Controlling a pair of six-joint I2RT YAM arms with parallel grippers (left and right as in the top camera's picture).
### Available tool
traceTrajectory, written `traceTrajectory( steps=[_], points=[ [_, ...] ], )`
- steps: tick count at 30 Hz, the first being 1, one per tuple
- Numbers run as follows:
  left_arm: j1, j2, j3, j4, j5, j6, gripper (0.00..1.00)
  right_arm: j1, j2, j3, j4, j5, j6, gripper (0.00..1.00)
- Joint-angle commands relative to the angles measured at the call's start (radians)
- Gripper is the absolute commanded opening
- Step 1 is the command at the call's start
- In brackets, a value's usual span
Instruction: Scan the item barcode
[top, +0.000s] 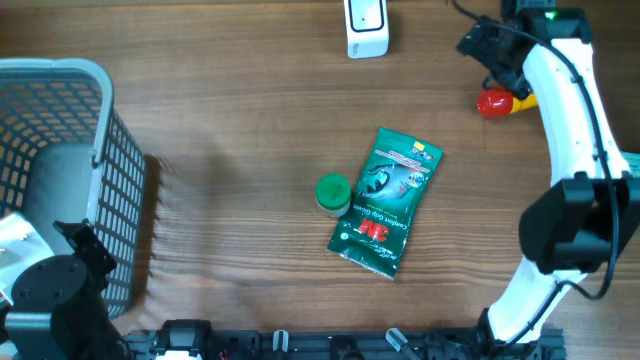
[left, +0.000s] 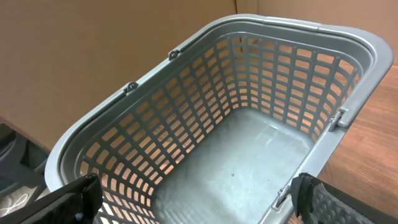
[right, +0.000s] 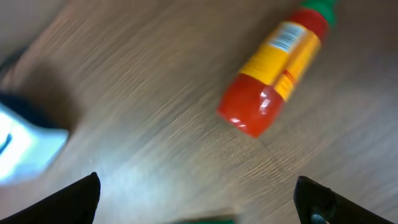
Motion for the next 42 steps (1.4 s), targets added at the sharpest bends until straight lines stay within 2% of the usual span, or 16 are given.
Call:
traceTrajectory(
  steps=[1,3,8,10,12,14,16,18,23,33,34,35,36,37,40,42],
  points=[
    [0.008,0.000,0.006,0.003,-0.012,0.007,1.00,-0.068,0.107,-0.008,-0.003,-0.020,0.270,1.00],
    [0.008,0.000,0.006,0.003,-0.013,0.007,1.00,-0.109,0.175,-0.008,-0.003,-0.030,0.337,1.00],
    [0.008,0.000,0.006,0.003,-0.013,0.007,1.00,-0.138,0.323,-0.008,-0.028,-0.070,0.278,0.97],
    [0.008,0.000,0.006,0.003,-0.013,0.007,1.00,-0.139,0.372,-0.008,0.002,-0.055,0.271,0.86],
    [0.008,0.000,0.006,0.003,-0.012,0.007,1.00,-0.139,0.389,-0.008,0.045,-0.047,0.163,0.65],
    [0.008,0.000,0.006,0.003,-0.012,0.007,1.00,-0.140,0.389,-0.008,0.038,-0.020,0.088,0.58],
    [0.008,0.000,0.006,0.003,-0.013,0.007,1.00,-0.140,0.389,-0.008,0.024,-0.017,-0.014,0.45],
    [0.008,0.000,0.006,0.003,-0.013,0.007,1.00,-0.140,0.388,-0.008,-0.002,-0.017,-0.079,0.41],
    [0.008,0.000,0.006,0.003,-0.013,0.007,1.00,-0.112,0.387,-0.008,-0.151,-0.055,-0.326,0.42],
    [0.008,0.000,0.006,0.003,-0.013,0.007,1.00,0.134,0.363,-0.008,-0.493,-0.070,-0.268,0.43],
    [0.008,0.000,0.006,0.003,-0.013,0.007,1.00,0.162,0.360,-0.008,-0.514,-0.068,-0.259,0.50],
    [0.008,0.000,0.006,0.003,-0.012,0.007,1.00,0.182,0.356,-0.008,-0.528,-0.050,-0.221,0.50],
    [0.008,0.000,0.006,0.003,-0.013,0.007,1.00,0.209,0.340,-0.008,-0.536,-0.026,-0.183,0.63],
    [0.008,0.000,0.006,0.003,-0.012,0.007,1.00,0.222,0.328,-0.008,-0.536,-0.028,-0.183,0.84],
    [0.008,0.000,0.006,0.003,-0.012,0.007,1.00,0.243,0.220,-0.008,-0.541,-0.028,-0.182,1.00],
    [0.008,0.000,0.006,0.003,-0.012,0.007,1.00,0.228,0.117,-0.008,-0.542,-0.054,-0.183,1.00]
  ],
)
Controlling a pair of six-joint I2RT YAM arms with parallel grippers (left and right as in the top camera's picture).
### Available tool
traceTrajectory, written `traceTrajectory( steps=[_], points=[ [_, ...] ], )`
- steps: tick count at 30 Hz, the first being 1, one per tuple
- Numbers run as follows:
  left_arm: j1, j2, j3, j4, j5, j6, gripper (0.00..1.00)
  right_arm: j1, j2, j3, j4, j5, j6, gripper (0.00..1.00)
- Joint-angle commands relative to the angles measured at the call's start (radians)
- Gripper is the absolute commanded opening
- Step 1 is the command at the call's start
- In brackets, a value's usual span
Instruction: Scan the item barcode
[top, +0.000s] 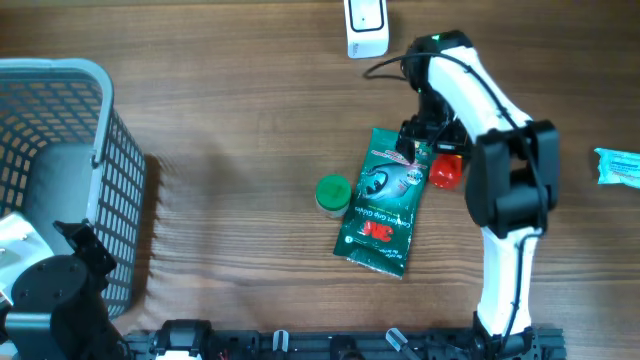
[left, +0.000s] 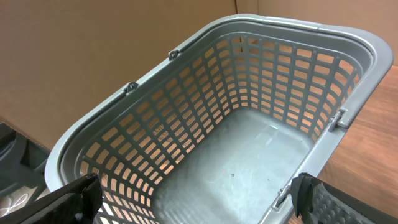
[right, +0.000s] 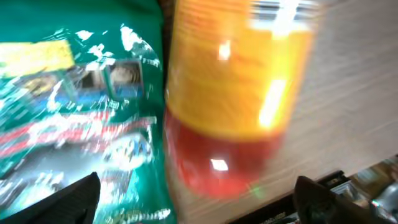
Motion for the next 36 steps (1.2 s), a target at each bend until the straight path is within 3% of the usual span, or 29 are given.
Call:
traceTrajectory(
  steps=[1,7,9,11,14,17,23,27,28,30,31,36],
  points=[
    [0.008,0.000,0.006,0.003,-0.012,0.007,1.00,-0.029,-0.171,0.002,-0.001,-0.041,0.019,1.00],
    [0.008,0.000,0.006,0.003,-0.012,0.007,1.00,-0.277,-0.307,0.002,0.095,-0.311,0.078,1.00],
    [0.008,0.000,0.006,0.003,-0.012,0.007,1.00,-0.366,-0.307,-0.023,0.156,-0.466,0.006,1.00],
    [0.008,0.000,0.006,0.003,-0.012,0.007,1.00,-0.458,-0.307,-0.108,0.248,-0.656,-0.215,1.00],
    [0.008,0.000,0.006,0.003,-0.012,0.007,1.00,-0.514,-0.307,-0.320,0.344,-0.702,-0.333,1.00],
    [0.008,0.000,0.006,0.003,-0.012,0.007,1.00,-0.524,-0.307,-0.588,0.625,-0.831,-0.386,1.00],
    [0.008,0.000,0.006,0.003,-0.012,0.007,1.00,-0.520,-0.307,-0.903,1.086,-0.937,-0.376,1.00],
    [0.008,0.000,0.006,0.003,-0.012,0.007,1.00,-0.520,-0.307,-1.032,1.250,-0.900,-0.330,0.80],
    [0.008,0.000,0.006,0.003,-0.012,0.007,1.00,-0.520,-0.307,-1.040,1.249,-0.855,-0.331,0.64],
    [0.008,0.000,0.006,0.003,-0.012,0.007,1.00,-0.520,-0.307,-1.039,1.263,-0.853,-0.330,0.60],
    [0.008,0.000,0.006,0.003,-0.012,0.007,1.00,-0.520,-0.307,-1.039,1.272,-0.853,-0.331,0.54],
    [0.008,0.000,0.006,0.003,-0.012,0.007,1.00,-0.519,-0.322,-1.005,1.239,-0.853,-0.341,0.51]
  ],
)
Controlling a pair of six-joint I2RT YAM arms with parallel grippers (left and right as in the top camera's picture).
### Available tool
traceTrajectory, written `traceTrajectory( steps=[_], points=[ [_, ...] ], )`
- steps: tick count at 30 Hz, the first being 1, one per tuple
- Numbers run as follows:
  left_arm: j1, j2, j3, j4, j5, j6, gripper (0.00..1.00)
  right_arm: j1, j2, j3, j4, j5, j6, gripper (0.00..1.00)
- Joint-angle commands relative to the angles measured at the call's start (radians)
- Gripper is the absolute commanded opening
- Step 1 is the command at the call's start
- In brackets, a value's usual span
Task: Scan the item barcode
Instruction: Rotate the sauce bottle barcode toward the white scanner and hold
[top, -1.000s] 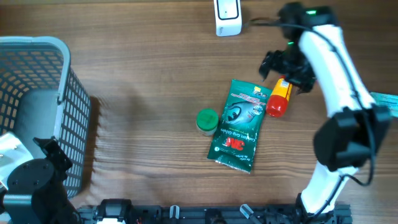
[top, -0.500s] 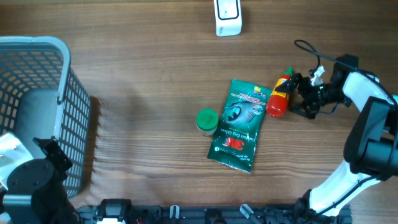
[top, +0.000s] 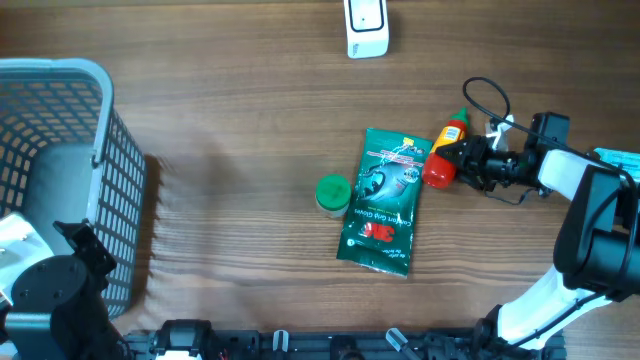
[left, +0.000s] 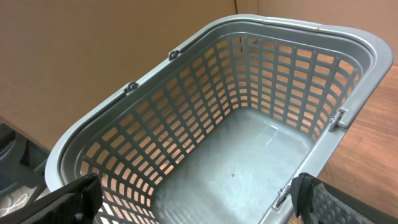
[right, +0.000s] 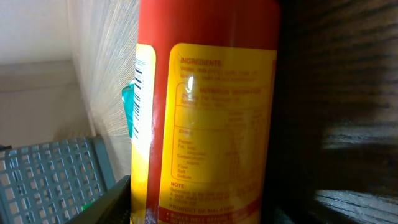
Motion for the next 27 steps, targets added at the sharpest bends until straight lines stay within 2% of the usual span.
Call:
traceTrajectory(
  steps=[1,6,9,13,14,17,19,24,27],
  points=[
    [0.008,0.000,0.006,0.003,-0.013,0.007,1.00,0.009,0.014,0.017,-0.087,0.174,-0.042,0.51],
    [0.008,0.000,0.006,0.003,-0.013,0.007,1.00,0.037,-0.200,0.194,-0.372,0.172,-0.274,0.51],
    [0.008,0.000,0.006,0.003,-0.013,0.007,1.00,0.080,-0.339,0.239,-0.434,0.171,-0.303,0.52],
    [0.008,0.000,0.006,0.003,-0.013,0.007,1.00,0.082,-0.459,0.248,-0.507,-0.172,-0.480,0.56],
    [0.008,0.000,0.006,0.003,-0.012,0.007,1.00,0.082,-0.476,0.248,-0.517,-0.217,-0.486,0.57],
    [0.008,0.000,0.006,0.003,-0.012,0.007,1.00,0.084,-0.495,0.248,-0.606,-0.286,-0.511,0.58],
    [0.008,0.000,0.006,0.003,-0.013,0.007,1.00,0.099,-0.495,0.248,-0.711,-0.244,-0.610,0.58],
    [0.008,0.000,0.006,0.003,-0.013,0.007,1.00,0.154,-0.495,0.249,-0.673,-0.102,-0.598,0.59],
    [0.008,0.000,0.006,0.003,-0.013,0.007,1.00,0.248,-0.495,0.249,-0.488,0.127,-0.403,0.57]
  ],
)
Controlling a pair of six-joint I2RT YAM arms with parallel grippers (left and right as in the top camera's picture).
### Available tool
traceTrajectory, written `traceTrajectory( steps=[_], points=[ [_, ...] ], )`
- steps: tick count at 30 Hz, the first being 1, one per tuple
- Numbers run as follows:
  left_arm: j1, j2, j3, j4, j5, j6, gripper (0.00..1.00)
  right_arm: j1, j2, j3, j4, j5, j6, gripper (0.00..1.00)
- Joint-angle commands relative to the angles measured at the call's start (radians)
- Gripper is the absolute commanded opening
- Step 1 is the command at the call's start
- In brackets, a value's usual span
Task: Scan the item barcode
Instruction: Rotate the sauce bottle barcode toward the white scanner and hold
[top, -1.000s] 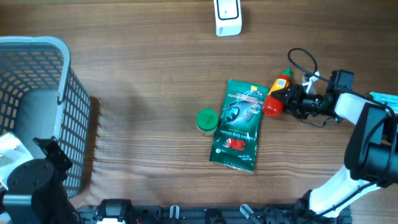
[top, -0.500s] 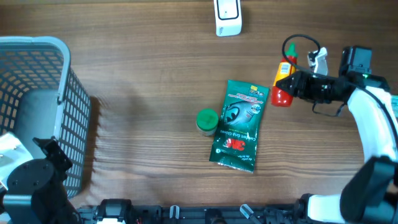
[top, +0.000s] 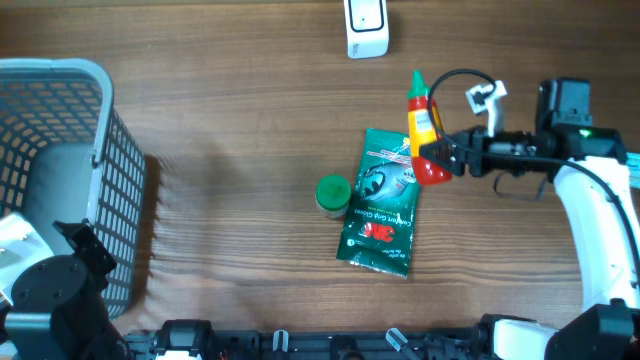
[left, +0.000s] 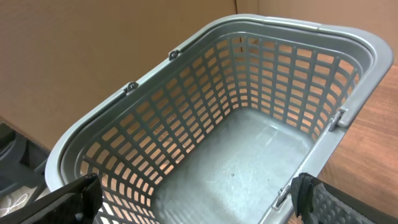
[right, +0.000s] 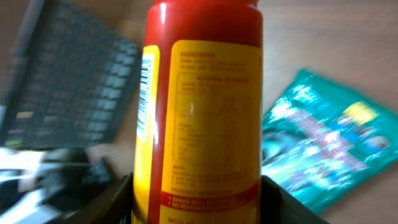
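My right gripper (top: 440, 158) is shut on a red sauce bottle (top: 423, 135) with a yellow label and green tip, held above the table right of centre, tip pointing toward the white barcode scanner (top: 366, 27) at the far edge. In the right wrist view the bottle (right: 202, 106) fills the frame, its barcode strip (right: 145, 93) on the left side of the label. My left gripper (left: 196, 193) stands open over the grey basket (left: 249, 130), nothing between its fingers.
A green foil pouch (top: 383, 200) lies at the table's middle, a small green-lidded jar (top: 333, 195) just left of it. The grey mesh basket (top: 60, 150) takes up the left side. A light blue packet (top: 632, 158) shows at the right edge.
My right gripper has lifted the sauce bottle off the table and carried it left and farther back; its tip now points toward the scanner. The left arm has not moved.
The bottle first lay at the far right of the table under my open right gripper. Then it was next to the green pouch with the gripper over it. Then the gripper was shut on its base at table level. Now the bottle is held raised.
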Motion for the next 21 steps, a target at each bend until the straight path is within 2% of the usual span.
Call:
traceTrajectory(
  steps=[1,5,10,14,18,21],
  points=[
    [0.008,0.000,0.006,0.002,-0.013,0.007,1.00,0.086,-0.021,0.020,0.137,0.196,0.146,0.58],
    [0.008,0.000,0.006,0.002,-0.013,0.007,1.00,0.220,-0.020,0.020,0.467,0.550,0.304,0.57],
    [0.008,0.000,0.006,0.002,-0.013,0.007,1.00,0.264,0.009,0.027,0.716,0.726,0.344,0.59],
    [0.008,0.000,0.006,0.002,-0.012,0.007,1.00,0.288,0.117,0.108,0.731,0.905,0.270,0.62],
    [0.008,0.000,0.006,0.002,-0.012,0.007,1.00,0.344,0.296,0.240,0.751,1.165,0.095,0.61],
    [0.008,0.000,0.006,0.002,-0.013,0.007,1.00,0.393,0.415,0.261,0.834,1.374,0.003,0.60]
  ],
)
